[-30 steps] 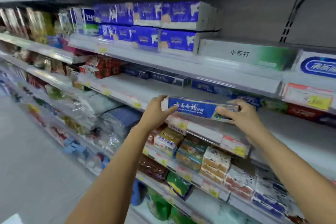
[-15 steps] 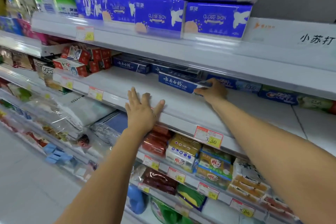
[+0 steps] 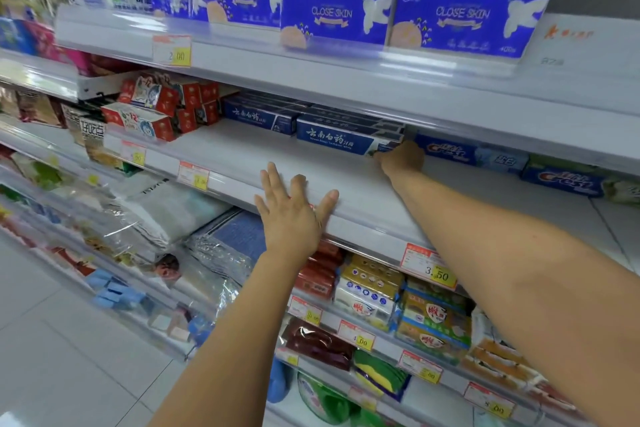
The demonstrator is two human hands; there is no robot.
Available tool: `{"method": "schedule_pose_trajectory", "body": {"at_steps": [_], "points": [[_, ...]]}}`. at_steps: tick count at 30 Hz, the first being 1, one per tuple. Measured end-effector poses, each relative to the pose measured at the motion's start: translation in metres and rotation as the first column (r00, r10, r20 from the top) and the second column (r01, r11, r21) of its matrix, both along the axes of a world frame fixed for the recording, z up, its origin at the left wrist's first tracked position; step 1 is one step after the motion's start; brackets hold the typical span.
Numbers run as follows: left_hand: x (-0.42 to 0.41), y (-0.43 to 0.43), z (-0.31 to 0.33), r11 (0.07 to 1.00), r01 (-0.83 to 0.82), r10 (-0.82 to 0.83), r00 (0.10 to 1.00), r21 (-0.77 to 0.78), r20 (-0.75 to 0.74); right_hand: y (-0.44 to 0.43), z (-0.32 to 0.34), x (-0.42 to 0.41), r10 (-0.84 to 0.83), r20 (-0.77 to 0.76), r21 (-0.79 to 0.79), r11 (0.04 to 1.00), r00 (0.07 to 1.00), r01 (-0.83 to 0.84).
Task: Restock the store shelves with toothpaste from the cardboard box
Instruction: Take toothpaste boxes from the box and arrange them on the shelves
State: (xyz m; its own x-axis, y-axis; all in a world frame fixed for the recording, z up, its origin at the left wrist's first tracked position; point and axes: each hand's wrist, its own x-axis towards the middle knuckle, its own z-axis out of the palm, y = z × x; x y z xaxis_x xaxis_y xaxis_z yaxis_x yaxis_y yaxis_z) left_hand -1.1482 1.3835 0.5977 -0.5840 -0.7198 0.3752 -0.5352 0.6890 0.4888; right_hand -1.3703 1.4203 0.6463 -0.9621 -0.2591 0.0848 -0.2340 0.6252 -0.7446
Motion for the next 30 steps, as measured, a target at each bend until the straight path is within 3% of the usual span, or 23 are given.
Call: {"method": "schedule_pose_trajectory", "body": {"at_steps": [13, 19, 21, 24, 26, 30], "points": [[0.001, 0.004, 0.004, 1.0, -0.028, 0.029, 0.996, -0.014, 0.085, 0.005, 0.001, 0.008, 0.049, 0.014, -0.043, 0.998, 0.999, -0.048], [0.001, 0.008, 0.015, 0.999, -0.038, 0.031, 0.984, 0.037, 0.174, 0.038, 0.019, 0.048, 0.261, 0.055, -0.069, 0.964, 0.964, -0.257], [0.005, 0.016, 0.019, 0.998, -0.003, -0.003, 0.995, 0.056, 0.104, 0.07, 0.023, 0.082, 0.382, -0.069, -0.099, 0.917, 0.922, -0.387], [0.012, 0.052, 0.021, 0.975, 0.216, -0.203, 0.96, 0.049, -0.194, 0.134, 0.027, 0.127, 0.424, -0.262, -0.158, 0.867, 0.867, -0.472], [0.019, 0.092, 0.017, 0.936, 0.352, -0.327, 0.891, 0.024, -0.317, 0.179, 0.028, 0.144, 0.468, -0.252, -0.211, 0.828, 0.847, -0.52], [0.03, 0.173, -0.008, 0.867, 0.497, -0.445, 0.813, 0.047, -0.376, 0.268, 0.01, 0.153, 0.464, -0.226, -0.231, 0.829, 0.857, -0.509]]}}
